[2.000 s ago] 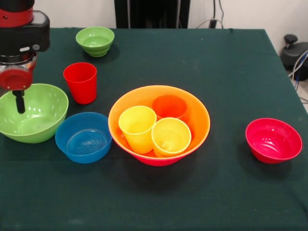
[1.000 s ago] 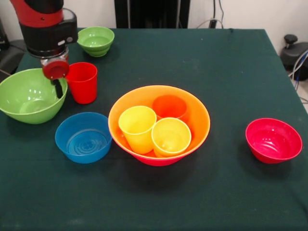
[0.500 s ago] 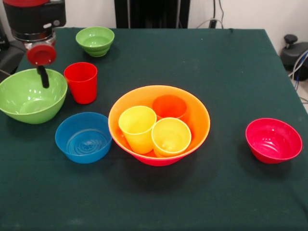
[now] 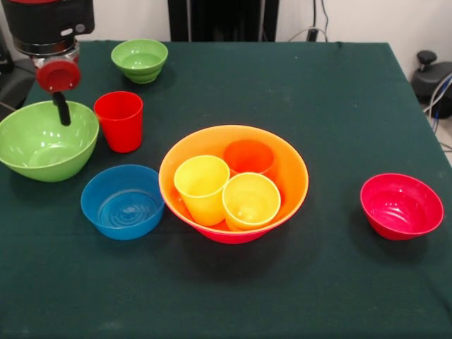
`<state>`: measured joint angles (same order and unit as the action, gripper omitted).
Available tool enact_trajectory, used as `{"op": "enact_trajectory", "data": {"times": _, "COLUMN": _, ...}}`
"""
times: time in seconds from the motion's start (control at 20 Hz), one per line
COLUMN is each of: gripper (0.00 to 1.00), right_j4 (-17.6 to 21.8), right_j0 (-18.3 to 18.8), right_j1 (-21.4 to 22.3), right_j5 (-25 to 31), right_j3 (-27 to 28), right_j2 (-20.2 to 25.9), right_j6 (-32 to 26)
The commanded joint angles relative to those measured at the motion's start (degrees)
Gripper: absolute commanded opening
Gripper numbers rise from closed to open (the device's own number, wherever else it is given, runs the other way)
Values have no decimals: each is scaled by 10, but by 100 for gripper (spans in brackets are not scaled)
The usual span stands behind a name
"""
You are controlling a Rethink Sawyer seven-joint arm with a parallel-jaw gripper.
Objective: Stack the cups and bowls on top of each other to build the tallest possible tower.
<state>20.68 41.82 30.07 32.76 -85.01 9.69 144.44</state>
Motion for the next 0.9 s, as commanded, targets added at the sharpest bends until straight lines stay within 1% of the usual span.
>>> {"op": "enact_trajectory", "data": {"times": 0.05, "gripper": 100, "right_j4": 7, "right_j0": -37, "right_j1": -10, "right_j5": -10, "right_j3": -59, "right_j2": 16, "right_j6": -7}}
{"op": "enact_trajectory", "data": {"times": 0.35, "gripper": 100, "right_j4": 8, "right_j0": -29, "right_j1": 6, "right_j5": -19, "right_j3": -88, "right_j2": 12, "right_j6": -8}}
{"op": "enact_trajectory", "data": {"times": 0.55, "gripper": 100, "right_j4": 10, "right_j0": -20, "right_j1": 15, "right_j5": -24, "right_j3": -95, "right_j2": 9, "right_j6": -11}}
{"op": "enact_trajectory", "data": {"times": 0.8, "gripper": 100, "right_j4": 11, "right_j0": -11, "right_j1": 3, "right_j5": -56, "right_j3": -90, "right_j2": -17, "right_j6": 21}}
{"op": "enact_trajectory", "data": {"times": 0.9, "gripper": 100, "right_j4": 5, "right_j0": -20, "right_j1": 0, "right_j5": -67, "right_j3": -84, "right_j2": -35, "right_j6": 48}}
